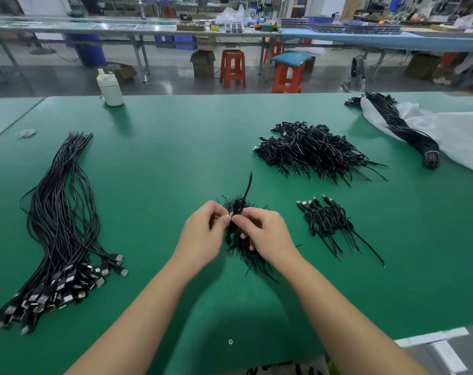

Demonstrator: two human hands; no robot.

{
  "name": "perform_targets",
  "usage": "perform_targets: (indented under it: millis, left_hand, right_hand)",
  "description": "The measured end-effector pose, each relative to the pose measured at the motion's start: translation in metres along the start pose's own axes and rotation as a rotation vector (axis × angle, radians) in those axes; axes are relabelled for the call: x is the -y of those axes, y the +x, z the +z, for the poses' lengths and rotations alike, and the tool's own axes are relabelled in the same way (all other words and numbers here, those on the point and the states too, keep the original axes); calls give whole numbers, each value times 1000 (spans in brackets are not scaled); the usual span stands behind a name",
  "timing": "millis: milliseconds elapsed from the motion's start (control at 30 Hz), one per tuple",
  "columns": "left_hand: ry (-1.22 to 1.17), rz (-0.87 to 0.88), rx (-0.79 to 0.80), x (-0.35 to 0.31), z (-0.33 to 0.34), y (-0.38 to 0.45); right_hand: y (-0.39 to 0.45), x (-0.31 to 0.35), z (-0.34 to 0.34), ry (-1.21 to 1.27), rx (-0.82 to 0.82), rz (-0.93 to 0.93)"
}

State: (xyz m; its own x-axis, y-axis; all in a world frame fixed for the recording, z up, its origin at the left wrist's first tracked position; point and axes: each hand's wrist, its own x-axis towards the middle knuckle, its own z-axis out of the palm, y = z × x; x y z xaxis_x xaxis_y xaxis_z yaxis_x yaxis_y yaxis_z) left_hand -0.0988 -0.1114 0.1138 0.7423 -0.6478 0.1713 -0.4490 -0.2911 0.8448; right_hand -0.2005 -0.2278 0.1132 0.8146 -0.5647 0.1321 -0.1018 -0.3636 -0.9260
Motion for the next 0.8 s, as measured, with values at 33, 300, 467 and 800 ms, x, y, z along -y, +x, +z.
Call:
perform_targets:
  millis: [33,300,467,800]
  left_hand:
    - [60,67,-19,-1,-1,-1]
    - [419,488,-81,2,-1,-6]
    - [191,328,-44,3,-1,-7]
    - [-41,91,-14,2,-6,-1]
  right_hand:
    - [1,1,-1,9,11,16]
    - [6,-3,3,185,20,101]
    - [3,-2,3,289,46,113]
    - [0,-10,6,289,76,59]
